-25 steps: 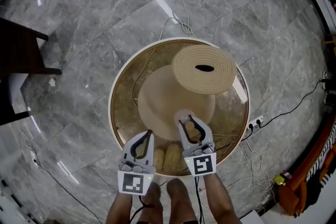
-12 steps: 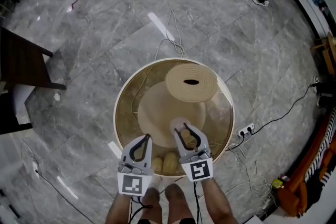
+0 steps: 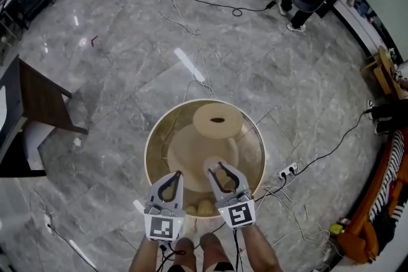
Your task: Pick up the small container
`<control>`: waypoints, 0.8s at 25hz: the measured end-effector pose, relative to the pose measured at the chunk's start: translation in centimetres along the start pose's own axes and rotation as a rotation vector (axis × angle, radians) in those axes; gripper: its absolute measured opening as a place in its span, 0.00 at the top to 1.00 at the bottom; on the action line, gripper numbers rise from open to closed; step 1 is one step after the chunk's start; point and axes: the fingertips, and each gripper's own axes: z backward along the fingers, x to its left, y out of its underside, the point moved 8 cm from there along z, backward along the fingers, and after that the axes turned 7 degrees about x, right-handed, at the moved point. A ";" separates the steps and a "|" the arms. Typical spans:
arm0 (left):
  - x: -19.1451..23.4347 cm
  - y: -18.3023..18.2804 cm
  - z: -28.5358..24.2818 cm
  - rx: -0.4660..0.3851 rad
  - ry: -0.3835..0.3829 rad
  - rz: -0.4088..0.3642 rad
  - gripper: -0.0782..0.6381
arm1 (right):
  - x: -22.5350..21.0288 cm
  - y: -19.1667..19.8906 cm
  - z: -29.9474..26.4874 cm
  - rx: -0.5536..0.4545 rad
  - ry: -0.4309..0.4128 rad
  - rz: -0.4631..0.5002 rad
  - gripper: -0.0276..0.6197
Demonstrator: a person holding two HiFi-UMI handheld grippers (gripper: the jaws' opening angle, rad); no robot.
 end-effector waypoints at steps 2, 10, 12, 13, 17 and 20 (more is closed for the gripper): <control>-1.0 -2.0 1.5 -0.013 0.011 -0.026 0.87 | 0.2 -2.0 1.9 -0.014 0.007 -0.001 0.76; -3.3 -9.3 7.8 -0.070 0.028 -0.061 0.87 | 1.5 -9.5 9.1 -0.073 0.036 0.005 0.76; -3.5 -10.8 9.3 -0.084 0.032 -0.088 0.87 | 2.0 -11.4 10.8 -0.065 0.051 -0.008 0.76; -3.5 -11.4 10.1 -0.089 0.035 -0.124 0.87 | 2.2 -12.2 11.6 -0.069 0.059 -0.012 0.76; -4.0 -12.7 13.7 -0.104 0.056 -0.216 0.87 | 3.9 -14.9 15.2 -0.087 0.087 -0.024 0.76; -5.0 -13.6 16.2 -0.122 0.066 -0.236 0.87 | 4.9 -16.1 17.9 -0.100 0.113 -0.016 0.76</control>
